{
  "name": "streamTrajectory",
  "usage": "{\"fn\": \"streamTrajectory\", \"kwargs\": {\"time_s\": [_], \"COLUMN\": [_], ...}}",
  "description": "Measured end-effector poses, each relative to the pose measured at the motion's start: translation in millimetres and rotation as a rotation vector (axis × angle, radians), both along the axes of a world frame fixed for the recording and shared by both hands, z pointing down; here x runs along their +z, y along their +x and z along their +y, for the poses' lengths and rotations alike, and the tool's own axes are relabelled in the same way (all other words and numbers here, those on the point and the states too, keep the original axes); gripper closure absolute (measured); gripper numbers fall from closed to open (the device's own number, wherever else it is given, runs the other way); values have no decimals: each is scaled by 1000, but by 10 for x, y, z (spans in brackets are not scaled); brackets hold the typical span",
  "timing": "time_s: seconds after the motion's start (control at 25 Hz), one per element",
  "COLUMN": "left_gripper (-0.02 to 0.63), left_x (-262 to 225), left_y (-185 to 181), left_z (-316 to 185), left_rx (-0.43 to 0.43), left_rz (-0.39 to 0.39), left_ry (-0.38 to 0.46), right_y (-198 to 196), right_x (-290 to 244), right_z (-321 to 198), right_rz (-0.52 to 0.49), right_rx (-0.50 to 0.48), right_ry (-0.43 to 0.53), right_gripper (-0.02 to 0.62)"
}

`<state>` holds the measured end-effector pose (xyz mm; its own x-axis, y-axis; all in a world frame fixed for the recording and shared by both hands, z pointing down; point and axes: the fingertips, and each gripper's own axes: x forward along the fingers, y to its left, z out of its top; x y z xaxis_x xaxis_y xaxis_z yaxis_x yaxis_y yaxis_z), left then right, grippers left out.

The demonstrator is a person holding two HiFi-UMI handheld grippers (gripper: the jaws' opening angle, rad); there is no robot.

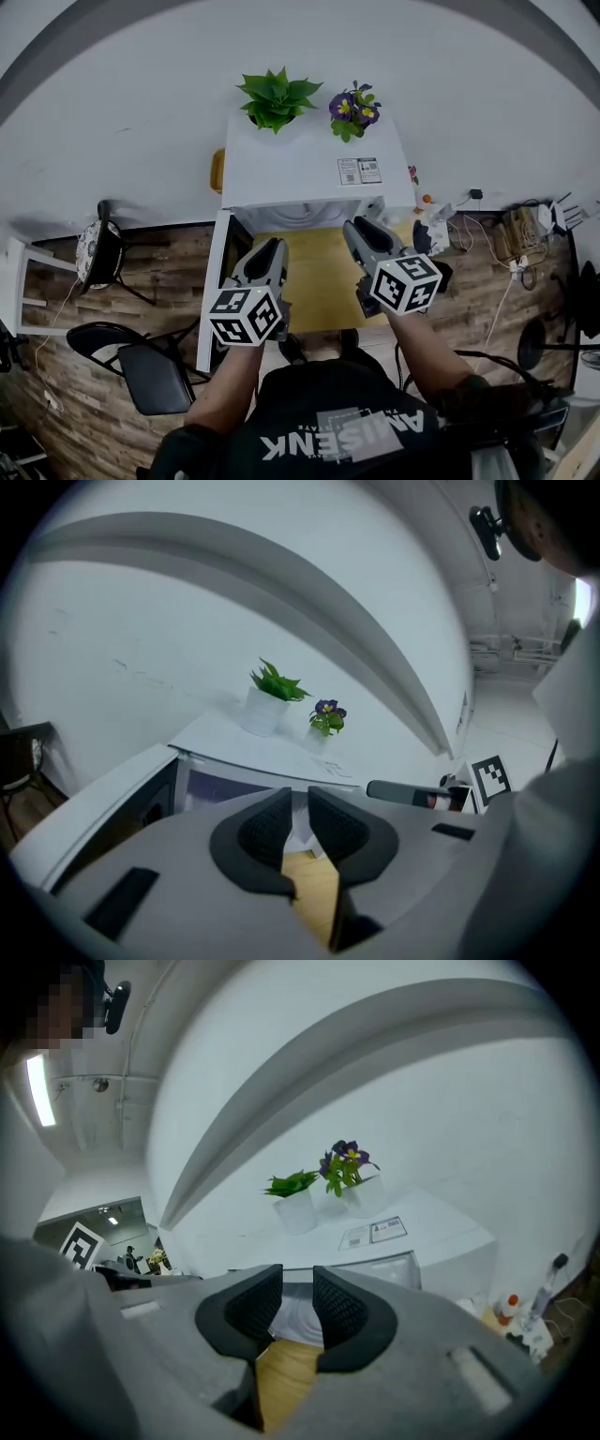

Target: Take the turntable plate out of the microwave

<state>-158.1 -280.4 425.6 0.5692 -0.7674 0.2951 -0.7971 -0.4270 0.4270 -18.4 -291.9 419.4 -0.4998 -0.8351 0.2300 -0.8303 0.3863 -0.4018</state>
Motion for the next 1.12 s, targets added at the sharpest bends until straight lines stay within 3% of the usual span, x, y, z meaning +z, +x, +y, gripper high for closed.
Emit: {"fn": "streamTrajectory", "kwargs": {"time_s": [0.04,0.24,0.4,0.6,0.8,1.12], "left_gripper": [535,525,503,461,396,396], "left_x": [90,508,830,1203,1549,2020], "left_y": [-10,-70,-46,-40,149,-8], "left_z": [-25,-152,-214,-353,-438,-729], "left_rx": [-23,-131,-138,-151,-52,-163], "left_rz": [-4,26,42,90,94,104], "left_ry": [-23,-125,-188,-268,-352,-432], "right_y": [21,59,-25,-111,-98,-163], "right_x": [101,606,966,1374,1758,2129], "right_z": [-23,-136,-222,-306,-406,-572], "right_rz": [-10,-57,-98,-157,-130,-240], "right_rx": [4,8,-8,15,71,128], "right_ry": [-18,-106,-188,-286,-348,-451], "right_gripper": [506,448,388,364,324,308]}}
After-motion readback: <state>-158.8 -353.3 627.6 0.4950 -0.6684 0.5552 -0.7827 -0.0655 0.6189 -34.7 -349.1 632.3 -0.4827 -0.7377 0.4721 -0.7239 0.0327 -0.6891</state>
